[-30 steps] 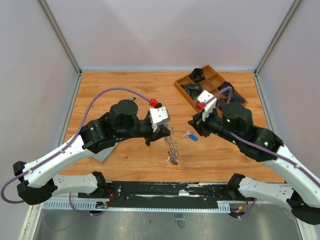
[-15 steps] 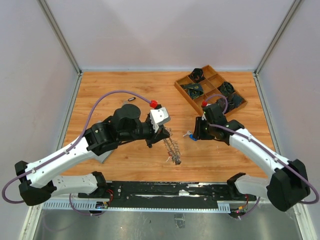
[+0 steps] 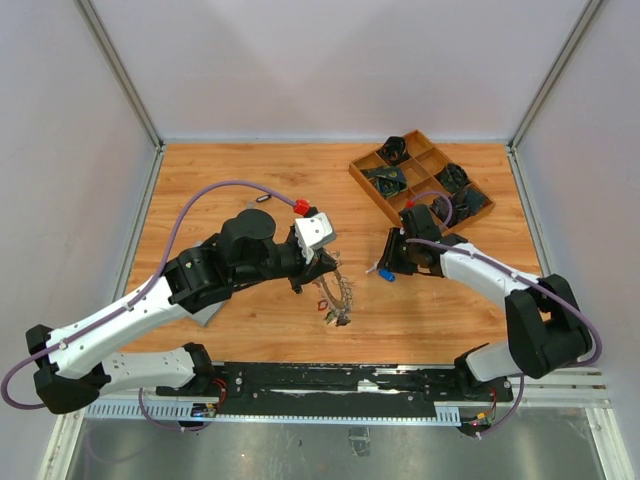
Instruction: Put the keys on the keyring
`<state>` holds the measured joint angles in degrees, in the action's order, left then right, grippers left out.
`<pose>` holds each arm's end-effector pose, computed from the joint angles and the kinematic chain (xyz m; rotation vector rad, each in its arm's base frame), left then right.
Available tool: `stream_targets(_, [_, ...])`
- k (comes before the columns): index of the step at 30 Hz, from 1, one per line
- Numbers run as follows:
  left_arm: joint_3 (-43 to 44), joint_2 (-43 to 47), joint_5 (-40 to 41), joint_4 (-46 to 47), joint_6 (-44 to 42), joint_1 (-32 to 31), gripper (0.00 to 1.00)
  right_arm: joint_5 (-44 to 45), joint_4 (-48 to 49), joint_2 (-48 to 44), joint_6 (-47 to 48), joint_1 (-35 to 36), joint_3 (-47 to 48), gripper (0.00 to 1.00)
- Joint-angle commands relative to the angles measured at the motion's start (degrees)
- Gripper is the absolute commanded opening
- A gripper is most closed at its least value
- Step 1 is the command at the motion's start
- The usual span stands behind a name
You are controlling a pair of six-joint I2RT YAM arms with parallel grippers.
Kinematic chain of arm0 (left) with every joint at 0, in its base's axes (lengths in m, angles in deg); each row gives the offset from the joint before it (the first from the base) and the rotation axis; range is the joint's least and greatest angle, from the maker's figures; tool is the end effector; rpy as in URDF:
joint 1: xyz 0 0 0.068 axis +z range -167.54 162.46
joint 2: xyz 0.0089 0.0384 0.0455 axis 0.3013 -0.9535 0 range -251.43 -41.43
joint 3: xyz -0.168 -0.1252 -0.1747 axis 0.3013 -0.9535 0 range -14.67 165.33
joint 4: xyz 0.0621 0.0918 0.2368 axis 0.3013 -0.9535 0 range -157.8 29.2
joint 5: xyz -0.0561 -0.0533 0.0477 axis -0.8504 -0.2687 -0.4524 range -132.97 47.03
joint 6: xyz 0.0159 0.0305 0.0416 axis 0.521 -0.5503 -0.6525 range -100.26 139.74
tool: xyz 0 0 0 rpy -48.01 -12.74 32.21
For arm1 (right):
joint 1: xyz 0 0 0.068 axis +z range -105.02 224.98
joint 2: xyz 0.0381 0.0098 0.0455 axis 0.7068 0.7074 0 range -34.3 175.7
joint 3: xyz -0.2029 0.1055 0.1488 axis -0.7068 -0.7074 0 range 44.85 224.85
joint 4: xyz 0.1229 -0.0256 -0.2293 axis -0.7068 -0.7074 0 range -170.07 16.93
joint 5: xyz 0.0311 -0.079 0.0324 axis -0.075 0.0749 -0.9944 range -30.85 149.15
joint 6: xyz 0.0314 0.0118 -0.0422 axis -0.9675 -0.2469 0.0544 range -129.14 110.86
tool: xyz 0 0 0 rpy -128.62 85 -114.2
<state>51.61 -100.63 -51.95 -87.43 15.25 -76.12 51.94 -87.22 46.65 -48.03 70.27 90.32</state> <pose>0.1118 -0.1936 0.3933 1.1315 1.6337 -0.7758 0.2545 0.1251 0.1976 0.2420 2.5260 0.6308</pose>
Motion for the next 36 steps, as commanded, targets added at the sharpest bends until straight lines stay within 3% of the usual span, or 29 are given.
stream_targets(1, [0.05, 1.27, 0.57, 3.61, -0.93, -0.12, 0.01, 3.01, 1.95, 1.91, -1.8, -1.32, 0.84, 0.34])
stream_targets(15, [-0.37, 2.77, 0.61, 4.01, -1.37, -0.11, 0.01, 0.7, 6.32, 8.72, -2.37, -2.71, 1.6, 0.29])
stream_targets(36, [-0.32, 2.78, 0.1, 3.74, -1.63, -0.1, 0.01, -1.78, 7.61, 11.45, -1.21, -3.33, 2.74, 0.19])
